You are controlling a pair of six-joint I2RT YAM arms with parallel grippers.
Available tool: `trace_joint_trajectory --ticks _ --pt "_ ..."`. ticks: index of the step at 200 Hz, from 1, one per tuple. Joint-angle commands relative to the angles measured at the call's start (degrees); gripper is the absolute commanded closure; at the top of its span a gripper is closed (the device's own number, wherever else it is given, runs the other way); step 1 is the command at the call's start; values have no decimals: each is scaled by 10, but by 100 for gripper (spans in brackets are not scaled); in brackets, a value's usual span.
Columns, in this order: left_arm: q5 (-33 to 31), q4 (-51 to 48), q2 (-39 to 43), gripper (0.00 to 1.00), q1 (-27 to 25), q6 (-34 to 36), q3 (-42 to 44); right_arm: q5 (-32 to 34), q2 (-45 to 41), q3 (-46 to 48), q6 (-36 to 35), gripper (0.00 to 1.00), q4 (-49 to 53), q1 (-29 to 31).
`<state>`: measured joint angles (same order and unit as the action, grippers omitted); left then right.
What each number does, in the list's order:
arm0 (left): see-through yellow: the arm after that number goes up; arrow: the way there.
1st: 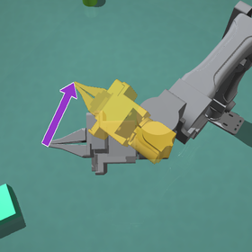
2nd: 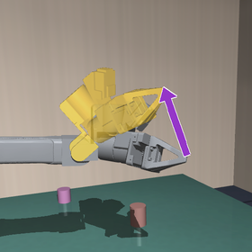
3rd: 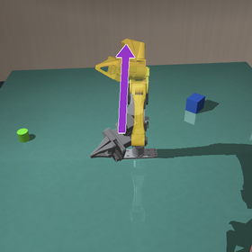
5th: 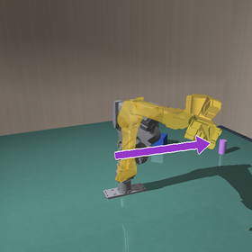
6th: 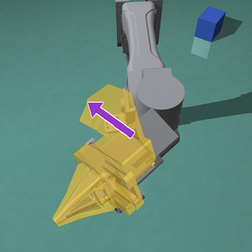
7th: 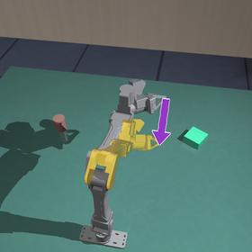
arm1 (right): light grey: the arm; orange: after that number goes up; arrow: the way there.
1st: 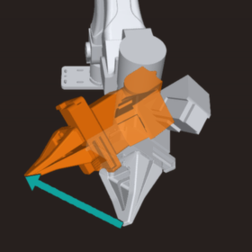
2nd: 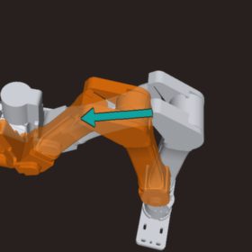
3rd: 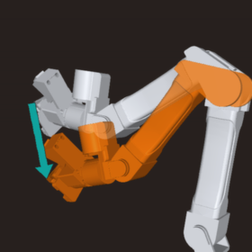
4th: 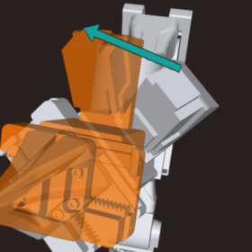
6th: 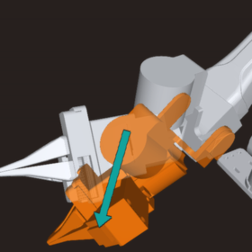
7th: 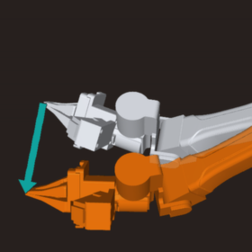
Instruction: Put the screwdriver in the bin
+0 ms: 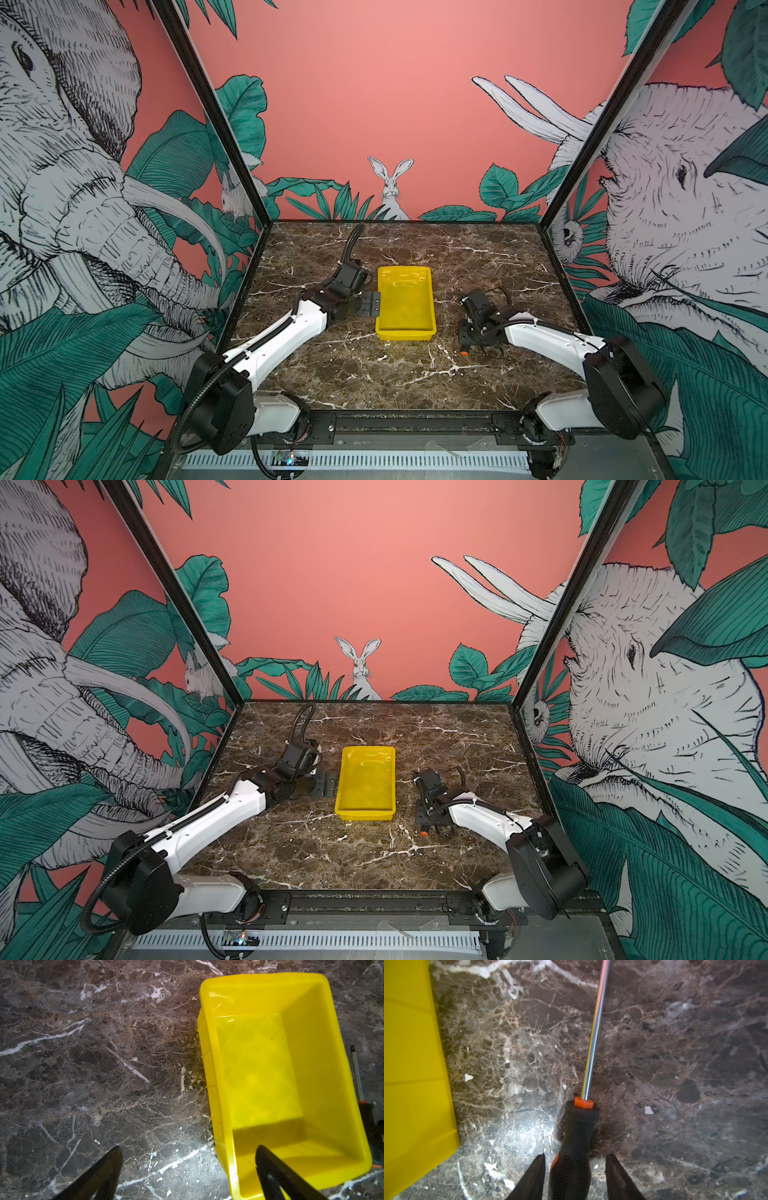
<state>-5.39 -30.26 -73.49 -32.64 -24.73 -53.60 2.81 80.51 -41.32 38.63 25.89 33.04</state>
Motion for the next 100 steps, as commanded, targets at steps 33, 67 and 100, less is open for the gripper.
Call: trace_joint_trajectory --ticks 33,67,100 --pt "25 -7 59 0 24 8 20 11 23 -7 21 55 -11 10" --pt "29 -8 74 0 34 13 37 18 37 -8 28 55 -3 13" --pt "44 0 93 0 50 14 50 25 30 -5 30 56 2 17"
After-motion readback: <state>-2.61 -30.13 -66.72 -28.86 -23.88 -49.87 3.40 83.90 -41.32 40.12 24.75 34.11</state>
